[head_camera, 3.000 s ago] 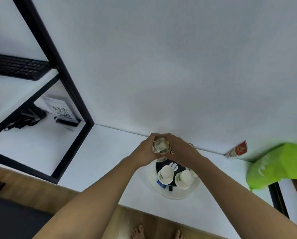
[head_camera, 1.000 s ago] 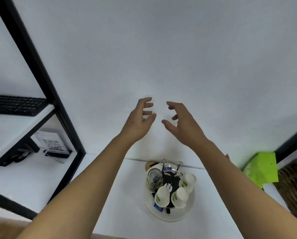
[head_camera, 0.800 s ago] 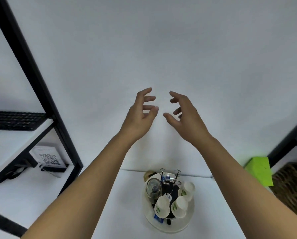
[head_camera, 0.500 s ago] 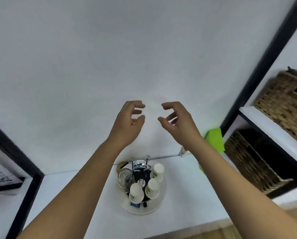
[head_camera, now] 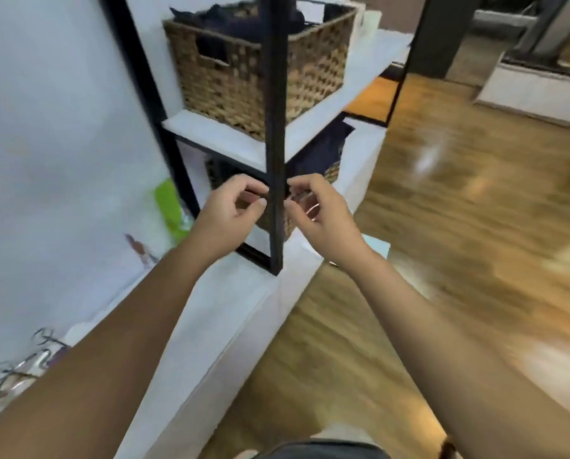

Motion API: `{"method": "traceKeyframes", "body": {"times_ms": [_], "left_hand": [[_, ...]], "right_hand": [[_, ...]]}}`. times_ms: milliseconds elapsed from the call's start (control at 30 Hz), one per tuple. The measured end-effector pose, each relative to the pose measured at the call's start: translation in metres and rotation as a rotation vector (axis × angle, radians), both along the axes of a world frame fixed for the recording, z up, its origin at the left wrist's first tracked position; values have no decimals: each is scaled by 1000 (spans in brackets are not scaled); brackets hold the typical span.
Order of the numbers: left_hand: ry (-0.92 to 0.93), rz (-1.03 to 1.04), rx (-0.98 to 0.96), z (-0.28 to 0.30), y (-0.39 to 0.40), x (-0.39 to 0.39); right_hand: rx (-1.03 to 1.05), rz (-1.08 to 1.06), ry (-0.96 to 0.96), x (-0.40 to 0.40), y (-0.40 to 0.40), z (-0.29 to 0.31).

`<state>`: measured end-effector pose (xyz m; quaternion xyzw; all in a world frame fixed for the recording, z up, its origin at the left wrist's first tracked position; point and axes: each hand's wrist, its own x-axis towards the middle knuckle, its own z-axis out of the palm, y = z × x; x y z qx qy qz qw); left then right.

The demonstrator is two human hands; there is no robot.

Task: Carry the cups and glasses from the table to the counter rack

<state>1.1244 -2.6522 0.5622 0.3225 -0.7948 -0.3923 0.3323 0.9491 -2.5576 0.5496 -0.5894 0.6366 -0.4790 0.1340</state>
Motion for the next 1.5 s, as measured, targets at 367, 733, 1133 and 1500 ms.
{"method": "traceKeyframes", "body": {"times_ms": [367,733,1133,1500], "left_hand": [[-7,-533,99,-15,114,-320],[-38,-1104,108,-31,254,-586],[-81,-1621,149,-23,403,-823],[-96,-2075,97,-33,647,-909]], "right_hand": [[-14,-551,-84,-246,187,-18],[-55,-1116,-159,-395,350,-31],[-179,-1713,-265,-531,474,-22],[-257,-2148,-192,-563,660,-37]]}}
